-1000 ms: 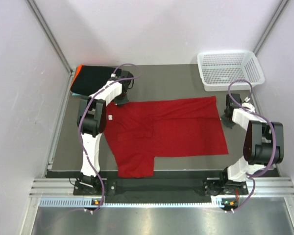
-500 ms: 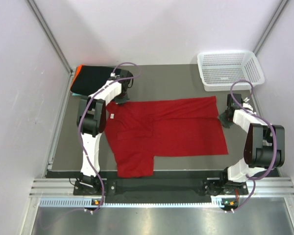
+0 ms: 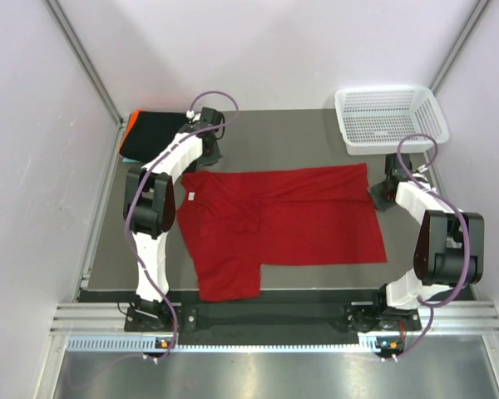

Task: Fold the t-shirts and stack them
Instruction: Fold the tshirt

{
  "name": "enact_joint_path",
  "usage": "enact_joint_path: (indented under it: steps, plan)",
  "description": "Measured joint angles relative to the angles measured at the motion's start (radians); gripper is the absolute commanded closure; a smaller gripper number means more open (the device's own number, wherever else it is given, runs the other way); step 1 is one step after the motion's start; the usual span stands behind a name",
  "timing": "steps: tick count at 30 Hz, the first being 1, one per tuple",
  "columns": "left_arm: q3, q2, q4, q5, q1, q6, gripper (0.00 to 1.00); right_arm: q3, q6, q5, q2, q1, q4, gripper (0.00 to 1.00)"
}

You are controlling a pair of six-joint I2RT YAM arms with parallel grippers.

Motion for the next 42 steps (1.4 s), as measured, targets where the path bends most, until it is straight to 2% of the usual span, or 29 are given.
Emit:
enact_joint_path:
  steps: [11, 14, 17, 18, 30, 32, 36, 39, 42]
  plan:
    - [-0.019, 0.018, 0.034, 0.066, -0.005, -0.003, 1.0, 0.047, 0.053, -0.006, 0.113, 0.006, 0.005, 0.66]
    - [-0.019, 0.047, 0.043, 0.075, -0.006, -0.003, 1.0, 0.068, 0.054, -0.005, 0.132, 0.006, 0.004, 0.73]
    - [-0.019, 0.085, 0.05, 0.078, -0.006, -0.003, 1.0, 0.071, 0.055, 0.006, 0.139, 0.006, 0.002, 0.96]
    - [-0.019, 0.099, 0.053, 0.076, -0.007, -0.005, 1.0, 0.071, 0.056, 0.014, 0.139, 0.006, 0.002, 1.0]
    - [0.019, 0.13, 0.077, 0.059, -0.008, -0.003, 1.0, 0.068, -0.009, 0.098, 0.139, 0.006, 0.025, 1.0]
    - [0.027, 0.136, 0.089, 0.061, -0.008, -0.003, 1.0, 0.068, -0.019, 0.106, 0.139, 0.005, 0.024, 0.97]
    - [0.055, 0.156, 0.107, 0.084, -0.008, -0.003, 1.0, 0.068, -0.037, 0.111, 0.139, 0.005, 0.024, 0.8]
    - [0.09, 0.177, 0.115, 0.129, -0.007, 0.002, 0.99, 0.07, -0.048, 0.114, 0.139, 0.005, 0.019, 0.71]
    - [0.152, 0.203, 0.087, 0.178, -0.007, 0.016, 0.94, 0.092, -0.078, 0.113, 0.139, 0.005, -0.019, 0.64]
